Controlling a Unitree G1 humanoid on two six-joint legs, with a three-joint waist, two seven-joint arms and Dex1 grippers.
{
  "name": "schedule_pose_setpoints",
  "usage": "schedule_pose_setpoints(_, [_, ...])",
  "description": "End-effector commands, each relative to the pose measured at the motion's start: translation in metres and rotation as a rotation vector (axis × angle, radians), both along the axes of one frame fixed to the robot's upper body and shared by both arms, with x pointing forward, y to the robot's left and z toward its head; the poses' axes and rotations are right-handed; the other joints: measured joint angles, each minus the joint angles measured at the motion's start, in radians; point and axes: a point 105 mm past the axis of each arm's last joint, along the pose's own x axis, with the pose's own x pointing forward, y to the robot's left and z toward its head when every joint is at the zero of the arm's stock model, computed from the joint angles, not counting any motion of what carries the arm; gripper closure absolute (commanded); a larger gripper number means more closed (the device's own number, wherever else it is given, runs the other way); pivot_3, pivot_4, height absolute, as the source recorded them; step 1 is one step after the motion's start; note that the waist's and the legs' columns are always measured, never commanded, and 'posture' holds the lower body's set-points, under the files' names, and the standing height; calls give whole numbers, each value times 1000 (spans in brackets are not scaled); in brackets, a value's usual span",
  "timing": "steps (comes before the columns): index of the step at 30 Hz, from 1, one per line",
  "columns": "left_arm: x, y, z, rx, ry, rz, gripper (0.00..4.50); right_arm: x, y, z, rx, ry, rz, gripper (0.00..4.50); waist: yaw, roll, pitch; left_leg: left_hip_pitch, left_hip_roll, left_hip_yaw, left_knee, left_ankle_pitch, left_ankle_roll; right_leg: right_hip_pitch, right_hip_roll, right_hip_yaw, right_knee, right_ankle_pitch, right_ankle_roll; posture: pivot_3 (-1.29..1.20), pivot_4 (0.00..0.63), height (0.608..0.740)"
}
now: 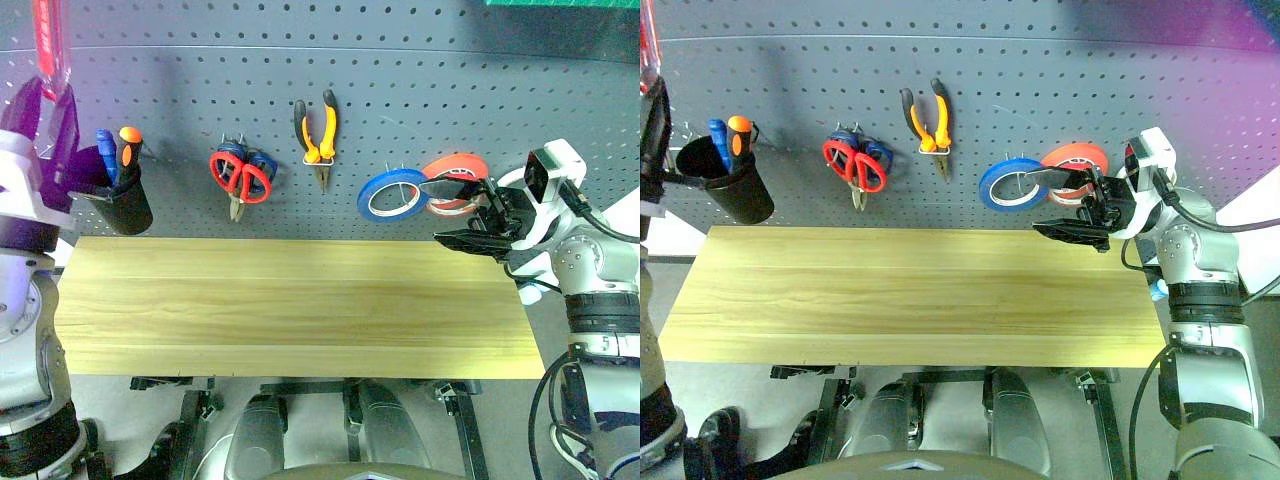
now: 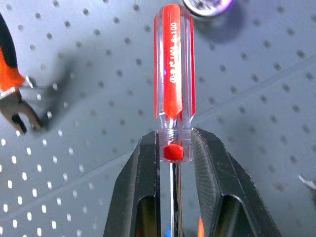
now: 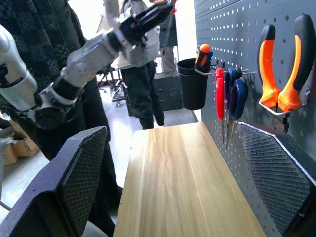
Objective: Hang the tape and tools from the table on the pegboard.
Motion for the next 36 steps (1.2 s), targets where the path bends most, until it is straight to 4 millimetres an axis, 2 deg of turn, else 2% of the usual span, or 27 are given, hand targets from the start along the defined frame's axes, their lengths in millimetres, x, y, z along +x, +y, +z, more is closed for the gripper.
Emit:
schedule_pose_setpoints(1, [7,6,14,35,-43,2,3934,0,-5,4,1,-30,-16,0,0,0,0,0,0,0,0,0,0,0,0,0,0,0,0,56,143,733])
schedule_pose_setpoints(6, [20,12,14,35,-44,6,3934,0,-5,5,-4,-33,-20,0,0,0,-1,0,0,0,0,0,-1,0,0,0,0,0,0,40,151,733])
schedule_pose_setpoints(11, [38,15,-2,4,-12,-2,3934,-2,-7,6,-20,-32,-32,0,0,0,-1,0,0,0,0,0,-1,0,0,0,0,0,0,17,168,733])
schedule_pose_setpoints(20, [48,23,-21,-13,16,-11,3934,-7,-10,13,-43,-26,-62,0,-2,0,-1,0,0,0,0,0,-1,0,0,0,0,0,0,-7,203,733])
schedule_pose_setpoints(26, [45,25,-31,-31,23,10,3934,-8,-11,16,-51,-20,-72,0,-2,0,0,1,0,0,0,0,-1,0,0,0,1,0,0,-8,217,733])
schedule_pose_setpoints(31, [36,33,-54,-68,69,46,3934,-7,-10,17,-56,-17,-77,0,-3,0,0,1,0,1,0,0,0,0,-1,1,1,0,0,6,224,733])
schedule_pose_setpoints(36, [27,42,-67,-66,99,90,3934,-6,-10,16,-67,-14,-78,0,-1,0,0,2,0,0,0,0,0,0,0,0,2,0,0,14,232,733])
